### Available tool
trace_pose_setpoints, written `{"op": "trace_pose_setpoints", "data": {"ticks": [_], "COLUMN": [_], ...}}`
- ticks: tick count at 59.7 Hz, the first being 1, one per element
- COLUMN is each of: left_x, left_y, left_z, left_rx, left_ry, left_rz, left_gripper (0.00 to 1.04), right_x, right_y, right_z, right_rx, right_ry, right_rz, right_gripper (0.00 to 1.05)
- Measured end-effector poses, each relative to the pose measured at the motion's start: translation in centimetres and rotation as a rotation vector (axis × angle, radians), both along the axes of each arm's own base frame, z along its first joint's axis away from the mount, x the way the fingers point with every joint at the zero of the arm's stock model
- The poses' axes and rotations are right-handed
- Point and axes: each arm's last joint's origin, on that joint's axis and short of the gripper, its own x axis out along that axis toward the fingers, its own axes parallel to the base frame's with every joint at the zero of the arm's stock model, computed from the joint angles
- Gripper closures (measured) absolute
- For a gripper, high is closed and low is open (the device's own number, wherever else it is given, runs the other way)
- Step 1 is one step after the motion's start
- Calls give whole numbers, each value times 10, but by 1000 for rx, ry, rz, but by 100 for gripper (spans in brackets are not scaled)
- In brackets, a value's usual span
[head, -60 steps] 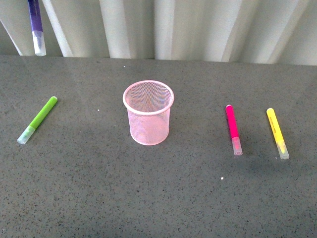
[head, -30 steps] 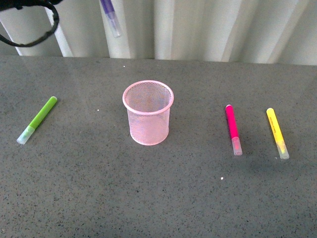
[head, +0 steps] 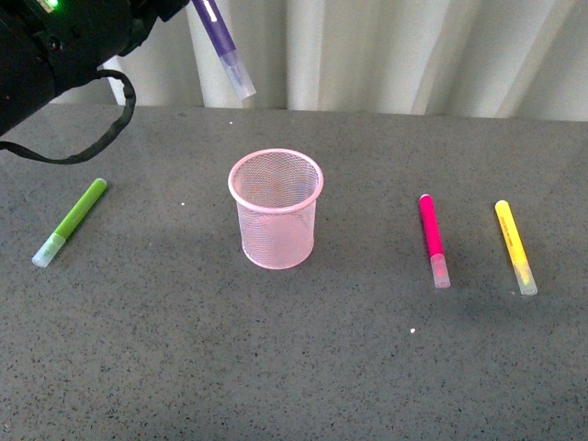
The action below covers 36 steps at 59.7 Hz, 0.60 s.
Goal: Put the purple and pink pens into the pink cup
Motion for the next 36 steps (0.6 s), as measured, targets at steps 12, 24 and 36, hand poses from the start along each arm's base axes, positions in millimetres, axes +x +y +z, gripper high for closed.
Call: {"op": "trace_pose_setpoints", "data": {"ticks": [12, 24, 36], "left_x": [0, 0, 0], "left_y": [-1, -2, -4], "left_z": [-4, -6, -6], "left_rx": [3, 4, 2], "left_ry": [12, 16, 20], "left_rz": [-2, -2, -7], "left_gripper": [92, 92, 92], "right_x": [0, 0, 0], "right_y": [0, 0, 0], "right_z": [0, 0, 0], "right_rx": [0, 0, 0], "right_ry": [0, 0, 0], "right_rz": [0, 0, 0], "right_gripper": [7, 7, 7]}}
